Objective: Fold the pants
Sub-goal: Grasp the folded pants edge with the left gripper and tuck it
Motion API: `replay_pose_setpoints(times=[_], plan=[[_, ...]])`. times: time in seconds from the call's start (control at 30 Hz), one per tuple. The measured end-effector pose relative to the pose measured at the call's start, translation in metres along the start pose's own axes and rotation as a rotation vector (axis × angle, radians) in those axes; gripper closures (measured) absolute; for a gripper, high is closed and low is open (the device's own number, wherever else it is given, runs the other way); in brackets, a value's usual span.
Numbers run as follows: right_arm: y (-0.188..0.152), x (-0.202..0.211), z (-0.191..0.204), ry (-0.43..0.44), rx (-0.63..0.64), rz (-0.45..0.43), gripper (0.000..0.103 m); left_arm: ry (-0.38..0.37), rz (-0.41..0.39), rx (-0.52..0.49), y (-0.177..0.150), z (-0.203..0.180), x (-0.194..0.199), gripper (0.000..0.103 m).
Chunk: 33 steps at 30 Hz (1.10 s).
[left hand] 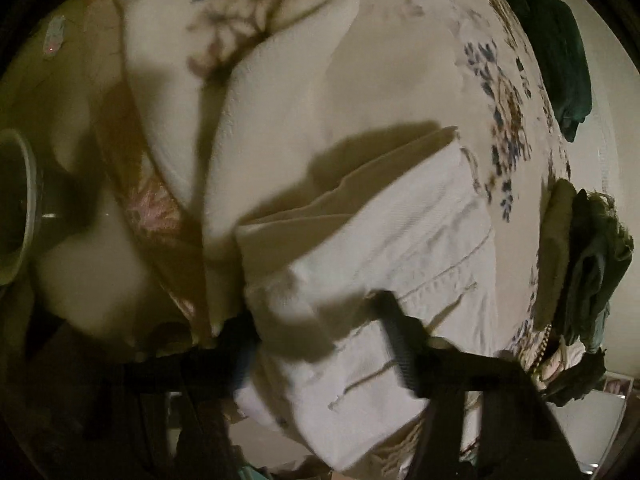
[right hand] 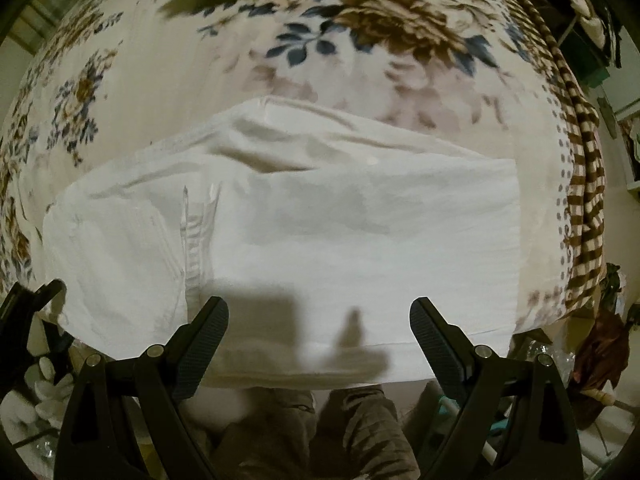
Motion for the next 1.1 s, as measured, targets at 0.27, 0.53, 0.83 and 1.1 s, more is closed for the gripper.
replay_pose_setpoints(times=[0.27,0.53,0.83,1.1], plan=[[-0.008,-0.013,0.016,0.001,0.036,0.028,0.009,-0.011,-0.165,-0.206,-0.024,-0.030,0.053,0.087],[-0.012,-0.016,0.026,0.042,0.043,0.047,0.009,-0.007,-0.097,-0.145,0.002,-0.015,0.016,0.075],[-0.015,-0.019,0.015,0.047,0.042,0.071,0.009,-0.016,-0.113,-0.096,-0.005,-0.005,0.046,0.074],[-0.018,-0.023,0.014,0.046,0.040,0.078,0.009,-0.032,-0.206,-0.184,0.008,-0.028,0.050,0.092]])
Point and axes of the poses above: each gripper's, at about its wrist camera, not at the fingertips, and x roughly against the way its jaws point, z to its left, y to its top, the point moved 10 cm from there along -x, roughly the way its jaws point, and after that the axes turned 1 degree about x, right-handed, at the moved point
